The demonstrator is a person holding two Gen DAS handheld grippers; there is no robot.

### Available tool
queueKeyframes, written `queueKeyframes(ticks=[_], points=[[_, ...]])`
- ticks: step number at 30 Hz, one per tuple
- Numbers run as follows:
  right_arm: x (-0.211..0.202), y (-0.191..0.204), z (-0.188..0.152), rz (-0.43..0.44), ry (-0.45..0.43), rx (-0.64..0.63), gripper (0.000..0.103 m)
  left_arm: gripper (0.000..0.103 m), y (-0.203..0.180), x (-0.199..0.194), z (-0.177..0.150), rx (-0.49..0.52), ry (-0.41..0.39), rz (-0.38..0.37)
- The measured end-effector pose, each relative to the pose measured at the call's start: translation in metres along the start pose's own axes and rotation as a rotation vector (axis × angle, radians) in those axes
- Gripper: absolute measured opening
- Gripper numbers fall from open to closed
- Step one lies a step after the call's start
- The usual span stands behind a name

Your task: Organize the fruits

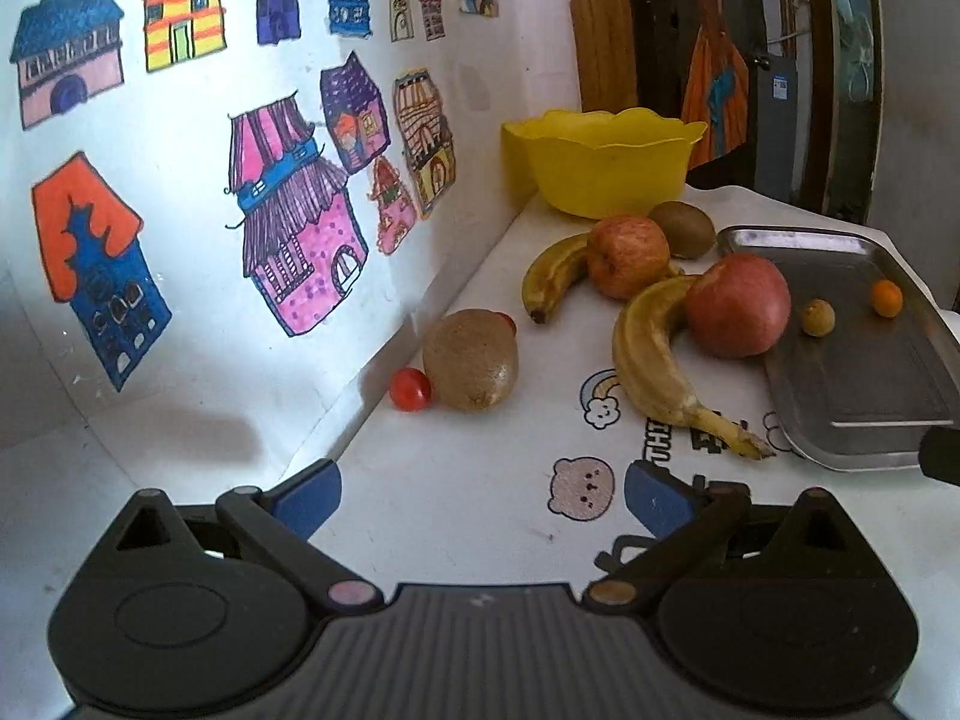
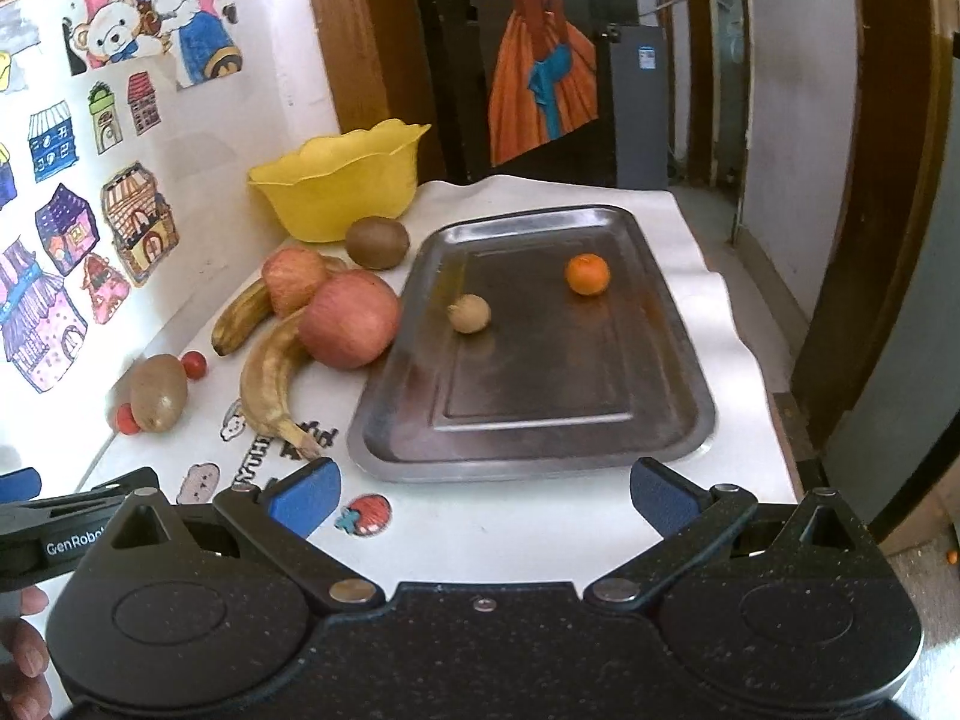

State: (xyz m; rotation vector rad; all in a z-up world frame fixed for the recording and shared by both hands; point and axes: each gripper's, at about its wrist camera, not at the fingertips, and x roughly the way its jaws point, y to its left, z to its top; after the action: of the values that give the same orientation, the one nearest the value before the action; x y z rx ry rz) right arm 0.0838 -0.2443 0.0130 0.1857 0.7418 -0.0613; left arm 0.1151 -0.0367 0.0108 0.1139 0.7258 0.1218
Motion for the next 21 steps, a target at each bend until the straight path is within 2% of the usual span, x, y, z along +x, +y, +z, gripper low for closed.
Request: queueKeyframes(ticks=[5, 10, 21], points=[[0.015, 0.015, 0.008, 0.018, 0.009, -0.035, 0.102, 0.102, 0.01, 0.017, 0.005, -0.024, 0.013, -0.006], [0.03, 0.034, 0.014, 0.041, 0.003, -0.11, 0.102, 0.102, 0.02, 0.029, 0.009, -0.03, -0.062, -0.094], [0.048, 0.046, 0.031, 0.103, -0.002, -0.167, 0.102, 0.102, 0.014, 0.055, 0.02, -0.008, -0.042, -0.084]])
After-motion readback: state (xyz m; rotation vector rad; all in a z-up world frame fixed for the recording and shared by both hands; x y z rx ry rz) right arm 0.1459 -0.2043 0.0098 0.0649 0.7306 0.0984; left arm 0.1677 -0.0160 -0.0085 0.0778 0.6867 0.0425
